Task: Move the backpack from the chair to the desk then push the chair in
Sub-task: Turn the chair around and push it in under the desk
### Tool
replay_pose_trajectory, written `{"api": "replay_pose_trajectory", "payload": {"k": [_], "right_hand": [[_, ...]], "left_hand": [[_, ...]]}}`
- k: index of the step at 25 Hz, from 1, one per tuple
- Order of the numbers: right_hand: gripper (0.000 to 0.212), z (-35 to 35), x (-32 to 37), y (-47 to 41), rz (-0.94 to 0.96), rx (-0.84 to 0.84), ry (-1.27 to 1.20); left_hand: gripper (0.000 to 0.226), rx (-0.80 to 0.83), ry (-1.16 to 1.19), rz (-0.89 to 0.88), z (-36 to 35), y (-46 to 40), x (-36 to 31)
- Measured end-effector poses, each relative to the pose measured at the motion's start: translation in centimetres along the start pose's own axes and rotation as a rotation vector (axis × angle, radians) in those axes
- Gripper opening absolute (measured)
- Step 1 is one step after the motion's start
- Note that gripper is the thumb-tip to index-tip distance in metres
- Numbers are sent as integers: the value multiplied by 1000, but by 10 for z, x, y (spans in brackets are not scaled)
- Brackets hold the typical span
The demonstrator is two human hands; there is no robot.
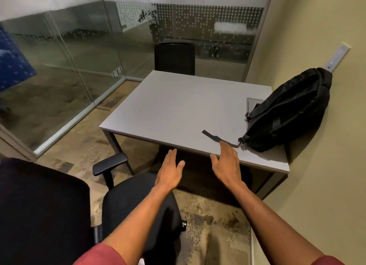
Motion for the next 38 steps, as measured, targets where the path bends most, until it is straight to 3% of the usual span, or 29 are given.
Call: {"api": "replay_pose_trajectory", "payload": {"k": [16, 25, 38], "right_hand": [[63, -141, 241, 177, -54, 75, -124], [61, -204, 322, 207, 33, 171, -173], [60, -300, 437, 268, -242, 153, -176]], "left_hand": [[63, -88, -91, 97, 260, 68, 239], [59, -174, -185, 76, 341, 67, 298], [54, 254, -474, -282, 428, -36, 407]]}}
Point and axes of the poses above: each hand's wrist, its own y-axis away from the middle knuckle, its own z-axis out of the back of the hand, x = y × z, the point moved 4 cm from there along -y, towards the middle knuckle, and after that the axes turned 12 degrees about -x, right-handed, at the moved point
